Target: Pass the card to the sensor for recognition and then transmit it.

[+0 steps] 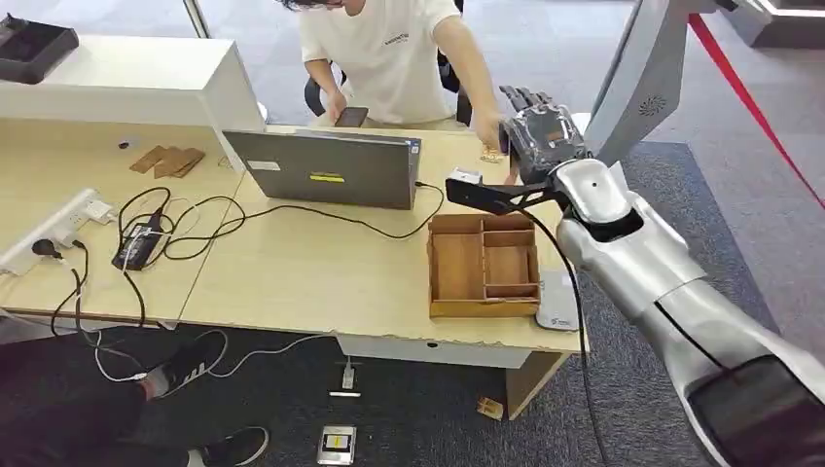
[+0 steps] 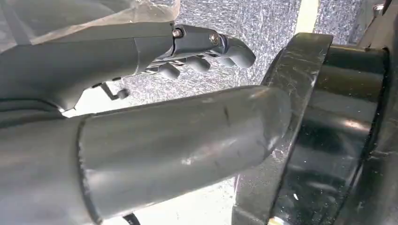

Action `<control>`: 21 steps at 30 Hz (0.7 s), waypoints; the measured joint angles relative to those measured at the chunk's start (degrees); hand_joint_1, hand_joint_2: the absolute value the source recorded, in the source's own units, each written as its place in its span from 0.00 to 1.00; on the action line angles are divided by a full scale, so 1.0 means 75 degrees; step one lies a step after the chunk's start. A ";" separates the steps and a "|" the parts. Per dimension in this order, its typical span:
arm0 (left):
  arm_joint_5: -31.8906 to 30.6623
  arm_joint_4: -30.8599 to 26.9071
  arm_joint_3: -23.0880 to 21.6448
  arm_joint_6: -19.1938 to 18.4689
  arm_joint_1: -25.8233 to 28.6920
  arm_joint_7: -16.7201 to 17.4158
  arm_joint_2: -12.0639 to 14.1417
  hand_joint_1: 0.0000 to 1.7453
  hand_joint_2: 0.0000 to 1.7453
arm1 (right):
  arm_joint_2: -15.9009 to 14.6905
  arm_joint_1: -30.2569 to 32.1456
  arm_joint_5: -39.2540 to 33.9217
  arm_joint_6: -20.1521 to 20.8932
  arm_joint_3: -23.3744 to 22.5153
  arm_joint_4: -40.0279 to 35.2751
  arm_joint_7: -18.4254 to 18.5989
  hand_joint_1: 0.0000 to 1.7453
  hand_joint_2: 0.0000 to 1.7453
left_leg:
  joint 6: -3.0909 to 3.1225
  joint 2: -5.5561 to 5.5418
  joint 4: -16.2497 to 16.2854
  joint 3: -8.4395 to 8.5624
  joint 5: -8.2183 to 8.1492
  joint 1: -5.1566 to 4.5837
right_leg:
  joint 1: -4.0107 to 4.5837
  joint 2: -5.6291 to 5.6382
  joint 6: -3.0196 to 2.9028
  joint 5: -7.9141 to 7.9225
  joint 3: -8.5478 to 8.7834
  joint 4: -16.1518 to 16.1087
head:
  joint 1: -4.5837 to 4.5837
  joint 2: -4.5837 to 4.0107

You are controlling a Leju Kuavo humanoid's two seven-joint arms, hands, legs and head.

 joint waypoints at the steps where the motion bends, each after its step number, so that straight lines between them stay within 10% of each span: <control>1: 0.0000 0.0000 -0.0003 0.0000 0.0001 -0.0006 0.0000 0.00 0.00 | 0.0033 -0.0029 0.0024 0.0000 0.0032 0.0118 0.0009 0.90 1.00 | 0.0000 -0.0001 0.0000 0.0000 0.0000 0.0000 | 0.0000 0.0000 0.0000 0.0000 0.0000 0.0000 | 0.0003 0.0000; 3: 0.0000 0.0000 -0.0006 0.0000 0.0007 -0.0015 0.0000 0.00 0.00 | 0.0114 -0.0081 0.0047 -0.0032 0.0105 0.0356 0.0012 0.00 1.00 | 0.0000 -0.0002 0.0000 -0.0001 0.0000 0.0000 | 0.0001 0.0000 0.0000 0.0000 0.0000 0.0000 | 0.0000 0.0000; 21: 0.0131 0.0000 -0.0006 0.0000 0.0082 0.0038 0.0000 0.00 0.00 | 0.0260 -0.0121 -0.0282 -0.1107 0.0228 0.1053 -0.0134 0.00 1.00 | 0.0000 0.0003 0.0001 0.0004 0.0000 0.0000 | 0.0001 0.0001 -0.0003 0.0003 0.0001 0.0001 | 0.0000 0.0000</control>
